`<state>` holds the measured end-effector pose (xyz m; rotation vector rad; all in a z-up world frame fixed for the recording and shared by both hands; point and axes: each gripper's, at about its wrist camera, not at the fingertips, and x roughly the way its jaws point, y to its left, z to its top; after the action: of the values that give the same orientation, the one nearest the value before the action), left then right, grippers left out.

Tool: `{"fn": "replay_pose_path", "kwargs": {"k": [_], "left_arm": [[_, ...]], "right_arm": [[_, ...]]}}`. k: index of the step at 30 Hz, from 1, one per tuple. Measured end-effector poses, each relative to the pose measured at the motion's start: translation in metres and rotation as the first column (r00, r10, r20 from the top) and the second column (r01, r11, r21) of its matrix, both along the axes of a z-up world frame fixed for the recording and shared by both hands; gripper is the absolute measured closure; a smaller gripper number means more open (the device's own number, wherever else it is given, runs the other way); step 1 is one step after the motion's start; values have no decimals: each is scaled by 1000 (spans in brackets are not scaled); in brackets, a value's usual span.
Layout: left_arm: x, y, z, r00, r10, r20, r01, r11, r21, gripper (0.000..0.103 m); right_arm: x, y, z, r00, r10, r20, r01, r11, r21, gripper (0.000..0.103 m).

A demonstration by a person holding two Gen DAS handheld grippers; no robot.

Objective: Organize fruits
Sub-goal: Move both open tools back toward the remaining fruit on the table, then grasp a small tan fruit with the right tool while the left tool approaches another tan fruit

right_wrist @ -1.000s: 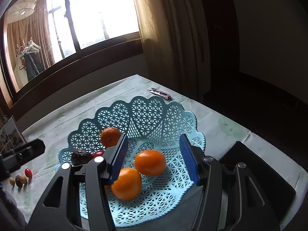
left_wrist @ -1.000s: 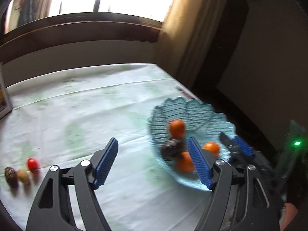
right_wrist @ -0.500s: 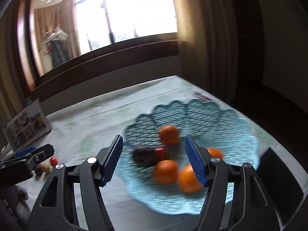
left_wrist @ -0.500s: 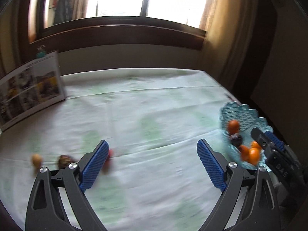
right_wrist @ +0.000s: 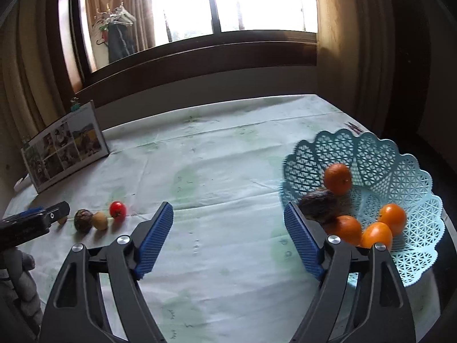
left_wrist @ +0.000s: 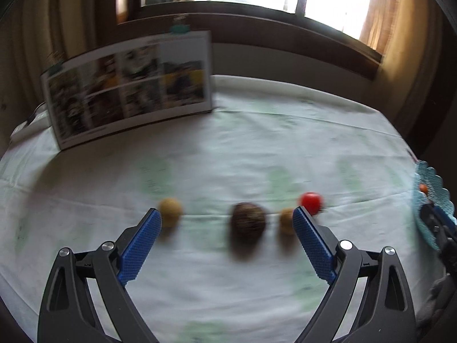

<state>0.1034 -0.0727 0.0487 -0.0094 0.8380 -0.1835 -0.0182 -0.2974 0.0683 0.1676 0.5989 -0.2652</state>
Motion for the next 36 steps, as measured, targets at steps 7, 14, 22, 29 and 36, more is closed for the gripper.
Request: {"fn": "replay_pose_path", "kwargs": {"k": [7,14,22,29,36], "left_arm": [[11,37,-13,998,61,-17,-61,998,4,11],[19,45,-23,997,60,-41,-60,998,-7,23],[25,49,-33,995,52,-88,-56,998,-41,71],[11,52,-15,997,73,-8,-73,996,-54,75],[5,46,-7,998,52,25,-51,998,-38,75]], "right_arm": [[9,19,-3,999,41,-20,-42,999,-12,21],[21,46,-5,993,109,-37,-110,993,-30,21],[35,63,-10,983,175,-63,-174,985,18,21],[50,84,-16,964,251,-91,-247,968,54,21],[69,104,-26,939,318,-132,-312,948,66,35]]}}
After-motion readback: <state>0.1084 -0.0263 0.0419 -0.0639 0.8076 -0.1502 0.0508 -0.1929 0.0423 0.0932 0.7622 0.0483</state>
